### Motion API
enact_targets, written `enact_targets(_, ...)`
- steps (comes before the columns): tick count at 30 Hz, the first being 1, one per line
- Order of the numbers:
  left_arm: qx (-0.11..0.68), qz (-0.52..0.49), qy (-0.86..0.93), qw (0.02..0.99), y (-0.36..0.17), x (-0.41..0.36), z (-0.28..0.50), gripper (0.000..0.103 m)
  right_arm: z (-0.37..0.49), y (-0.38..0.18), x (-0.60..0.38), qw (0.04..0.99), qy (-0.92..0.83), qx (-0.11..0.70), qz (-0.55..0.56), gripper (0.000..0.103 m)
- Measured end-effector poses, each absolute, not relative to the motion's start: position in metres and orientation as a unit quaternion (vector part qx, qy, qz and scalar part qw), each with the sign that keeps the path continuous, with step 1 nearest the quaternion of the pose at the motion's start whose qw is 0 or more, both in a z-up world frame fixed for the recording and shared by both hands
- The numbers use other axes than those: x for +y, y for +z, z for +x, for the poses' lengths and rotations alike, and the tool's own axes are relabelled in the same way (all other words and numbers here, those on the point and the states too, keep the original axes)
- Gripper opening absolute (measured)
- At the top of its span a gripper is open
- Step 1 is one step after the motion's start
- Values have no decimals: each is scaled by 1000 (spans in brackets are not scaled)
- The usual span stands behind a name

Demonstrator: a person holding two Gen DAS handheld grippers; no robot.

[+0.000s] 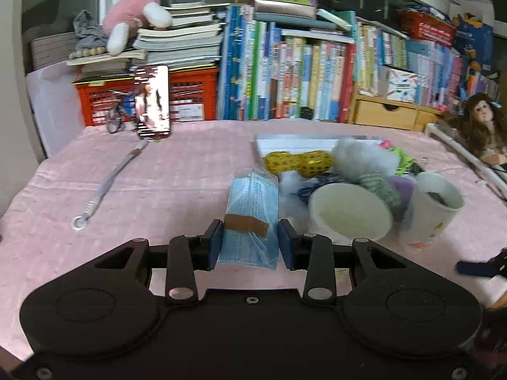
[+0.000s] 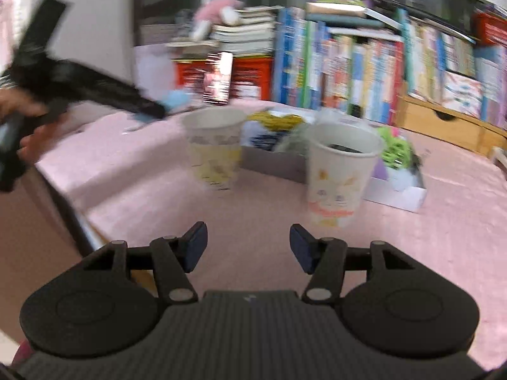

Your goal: Organize soft objects

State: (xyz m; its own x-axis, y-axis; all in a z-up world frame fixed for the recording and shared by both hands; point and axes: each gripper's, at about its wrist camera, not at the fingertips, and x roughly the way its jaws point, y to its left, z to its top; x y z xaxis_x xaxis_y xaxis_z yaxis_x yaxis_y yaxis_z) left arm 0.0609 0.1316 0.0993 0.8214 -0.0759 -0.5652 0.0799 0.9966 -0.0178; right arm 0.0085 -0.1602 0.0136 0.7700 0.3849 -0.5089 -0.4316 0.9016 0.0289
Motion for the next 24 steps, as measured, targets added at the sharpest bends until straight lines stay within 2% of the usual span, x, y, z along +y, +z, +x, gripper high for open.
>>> enact_targets(8, 320, -13, 1, 947, 71, 155, 76, 35, 27, 9, -199, 952, 109, 285, -8, 74)
enact_targets(16, 314, -2, -1, 950, 62, 156, 75, 35, 7, 11, -184, 924, 227, 304, -45, 74)
enact_targets(24, 332, -15, 21, 943, 45, 161, 110, 36, 33, 23, -192, 936, 177, 301, -34, 75)
